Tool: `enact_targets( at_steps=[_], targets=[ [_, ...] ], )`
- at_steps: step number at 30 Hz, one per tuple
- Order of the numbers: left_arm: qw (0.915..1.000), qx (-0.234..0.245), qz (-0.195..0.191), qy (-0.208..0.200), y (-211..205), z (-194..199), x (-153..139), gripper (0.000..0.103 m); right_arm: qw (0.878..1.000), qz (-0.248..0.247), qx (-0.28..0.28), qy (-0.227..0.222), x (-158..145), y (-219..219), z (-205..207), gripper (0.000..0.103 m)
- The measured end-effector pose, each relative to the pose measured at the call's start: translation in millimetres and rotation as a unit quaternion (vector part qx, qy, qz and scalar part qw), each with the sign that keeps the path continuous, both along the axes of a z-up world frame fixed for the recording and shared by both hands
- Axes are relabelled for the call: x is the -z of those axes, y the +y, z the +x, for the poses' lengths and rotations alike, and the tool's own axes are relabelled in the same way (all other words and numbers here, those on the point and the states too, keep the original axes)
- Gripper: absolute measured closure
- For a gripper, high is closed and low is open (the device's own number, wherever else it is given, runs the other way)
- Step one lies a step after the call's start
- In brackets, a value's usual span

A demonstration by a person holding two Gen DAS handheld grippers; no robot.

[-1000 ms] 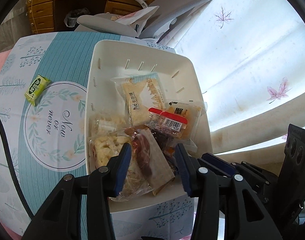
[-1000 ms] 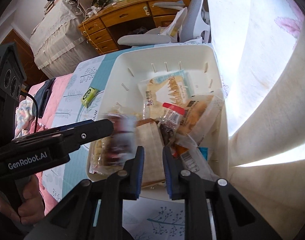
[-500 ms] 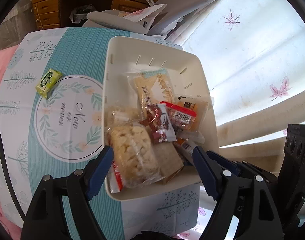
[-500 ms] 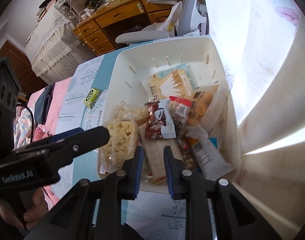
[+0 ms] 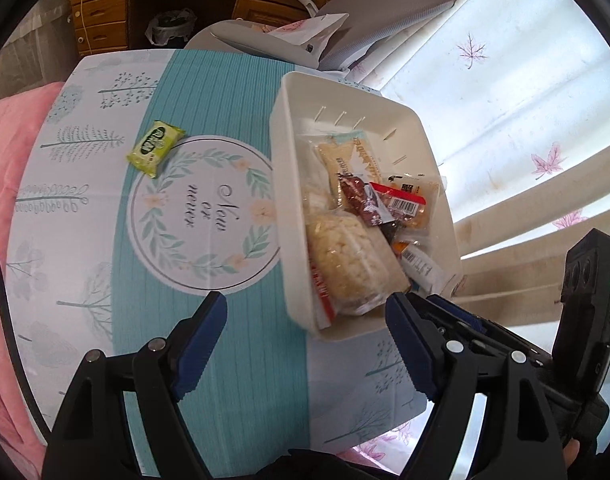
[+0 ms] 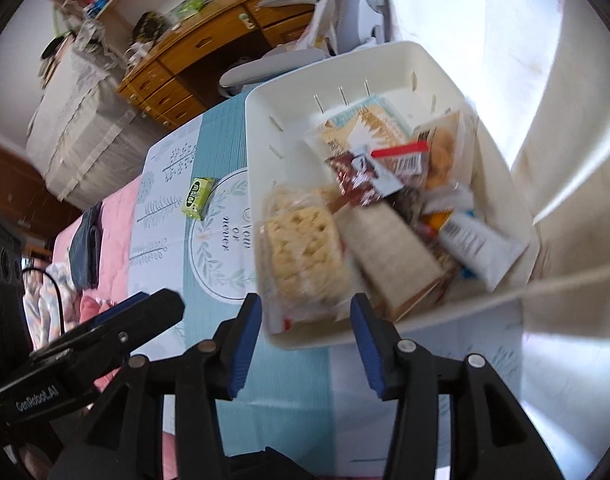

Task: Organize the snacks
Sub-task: 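Open both tools and lift them out of the tray, then move the left tool to the green packet and grasp it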

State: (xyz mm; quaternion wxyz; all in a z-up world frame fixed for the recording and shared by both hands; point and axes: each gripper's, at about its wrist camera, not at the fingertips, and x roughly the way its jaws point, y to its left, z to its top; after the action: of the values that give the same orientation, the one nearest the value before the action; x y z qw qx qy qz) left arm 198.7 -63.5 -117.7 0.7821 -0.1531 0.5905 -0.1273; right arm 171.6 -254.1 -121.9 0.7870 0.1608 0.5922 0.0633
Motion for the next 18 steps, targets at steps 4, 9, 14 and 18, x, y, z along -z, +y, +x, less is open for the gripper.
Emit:
enact_targets(
  at_steps=[4, 9, 14, 18],
  targets=[
    [0.9995, 0.032, 0.008, 0.0, 31, -5, -7, 0.023, 0.999, 0.014, 0.048, 0.005, -1, 21, -14, 0.052],
    [0.9965, 0.078, 0.031, 0.0, 64, -8, -8, 0.023, 0.994, 0.021, 0.11, 0.0, -1, 52, -35, 0.051],
    [0.991, 0.12, 0.06, 0.007, 91, -4, -2, 0.023, 0.987, 0.029, 0.159, 0.008, 9, 75, -49, 0.051],
    [0.9846, 0.144, 0.099, 0.009, 103, 9, 6, 0.022, 0.982, 0.034, 0.188, 0.007, 17, 91, -57, 0.043]
  ],
)
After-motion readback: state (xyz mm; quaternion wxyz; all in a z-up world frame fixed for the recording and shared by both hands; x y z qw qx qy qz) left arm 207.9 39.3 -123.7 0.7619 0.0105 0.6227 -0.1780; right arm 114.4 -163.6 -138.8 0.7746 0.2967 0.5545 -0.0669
